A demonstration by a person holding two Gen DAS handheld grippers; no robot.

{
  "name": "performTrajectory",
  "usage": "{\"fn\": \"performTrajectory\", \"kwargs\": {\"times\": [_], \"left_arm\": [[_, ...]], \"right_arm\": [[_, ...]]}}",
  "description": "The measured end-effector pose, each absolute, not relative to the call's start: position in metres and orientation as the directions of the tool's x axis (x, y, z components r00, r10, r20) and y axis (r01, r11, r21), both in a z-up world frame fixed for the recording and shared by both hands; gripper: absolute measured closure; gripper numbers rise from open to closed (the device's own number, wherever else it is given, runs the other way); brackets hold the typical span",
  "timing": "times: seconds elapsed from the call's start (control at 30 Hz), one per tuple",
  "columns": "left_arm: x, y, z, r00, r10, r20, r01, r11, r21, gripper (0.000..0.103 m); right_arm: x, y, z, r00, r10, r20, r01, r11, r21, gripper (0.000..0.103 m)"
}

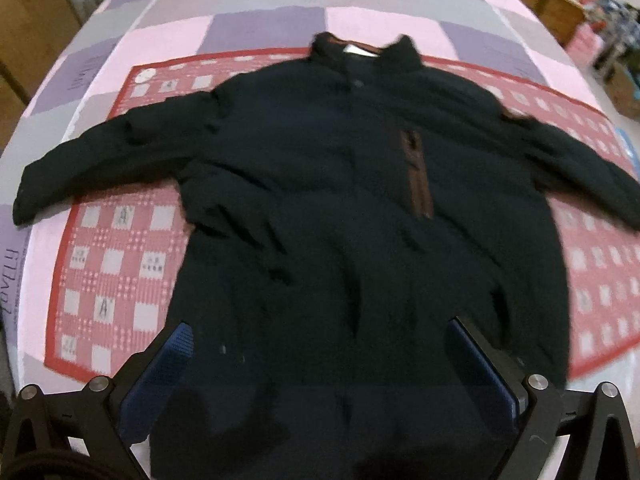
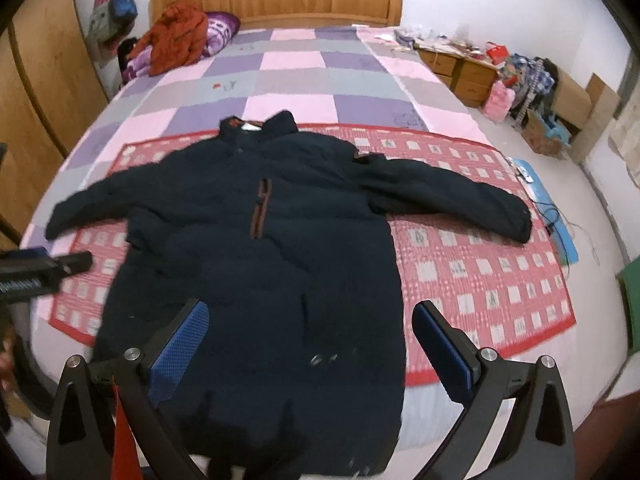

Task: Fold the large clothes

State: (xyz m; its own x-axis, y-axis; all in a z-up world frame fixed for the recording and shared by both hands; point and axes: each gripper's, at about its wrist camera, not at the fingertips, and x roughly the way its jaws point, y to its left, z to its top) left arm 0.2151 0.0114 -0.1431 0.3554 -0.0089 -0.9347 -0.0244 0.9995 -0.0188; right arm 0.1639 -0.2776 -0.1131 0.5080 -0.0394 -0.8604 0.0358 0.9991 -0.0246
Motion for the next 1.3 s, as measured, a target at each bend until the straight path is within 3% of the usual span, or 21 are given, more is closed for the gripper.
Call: {"fn": "performTrajectory", "kwargs": {"times": [0.3, 0.53, 0.63, 0.7, 0.87, 0.97, 1.03, 1.2, 1.3], "left_arm": [[0.299, 0.046, -0.258, 0.403, 0.038, -0.914, -0.022, 0.999, 0.032, 0.0], [0.365, 0.055, -0.351, 0.448, 0.065, -0.892, 0.048, 0.994, 0.097, 0.0], [0.369, 0.085, -0.386, 0.452, 0.13, -0.882, 0.034, 0.986, 0.163, 0.0], [0.362, 0.105, -0.387, 0.509, 0.111, -0.854, 0.052, 0.986, 0.159, 0.0], [0.344, 0.13, -0.373, 0.543, 0.118, -0.831, 0.029, 0.987, 0.159, 0.0], [0.321, 0.136, -0.352, 0.569, 0.134, -0.811, -0.012, 0.988, 0.155, 0.0], [0.29, 0.125, -0.34, 0.576, 0.061, -0.815, 0.022, 0.996, 0.09, 0.0], [0.201, 0.07, -0.344, 0.516, -0.06, -0.855, 0.163, 0.986, 0.029, 0.0], [0.164, 0.063, -0.366, 0.469, -0.005, -0.883, 0.159, 0.984, 0.079, 0.0]], "right_arm": [[0.272, -0.283, -0.242, 0.552, -0.065, -0.832, -0.024, 0.995, -0.093, 0.0], [0.358, -0.242, -0.339, 0.527, -0.015, -0.85, -0.077, 0.995, -0.065, 0.0], [0.37, -0.256, -0.384, 0.502, -0.109, -0.858, -0.111, 0.976, -0.189, 0.0], [0.362, -0.302, -0.392, 0.535, -0.083, -0.841, -0.048, 0.99, -0.129, 0.0], [0.336, -0.401, -0.396, 0.496, -0.217, -0.841, 0.191, 0.972, -0.138, 0.0], [0.322, -0.411, -0.384, 0.471, -0.336, -0.815, 0.249, 0.938, -0.242, 0.0], [0.305, -0.402, -0.369, 0.509, -0.33, -0.795, 0.262, 0.939, -0.223, 0.0], [0.247, -0.301, -0.358, 0.587, -0.103, -0.803, 0.031, 0.994, -0.105, 0.0], [0.215, -0.234, -0.372, 0.565, 0.031, -0.825, -0.172, 0.982, -0.08, 0.0]]}}
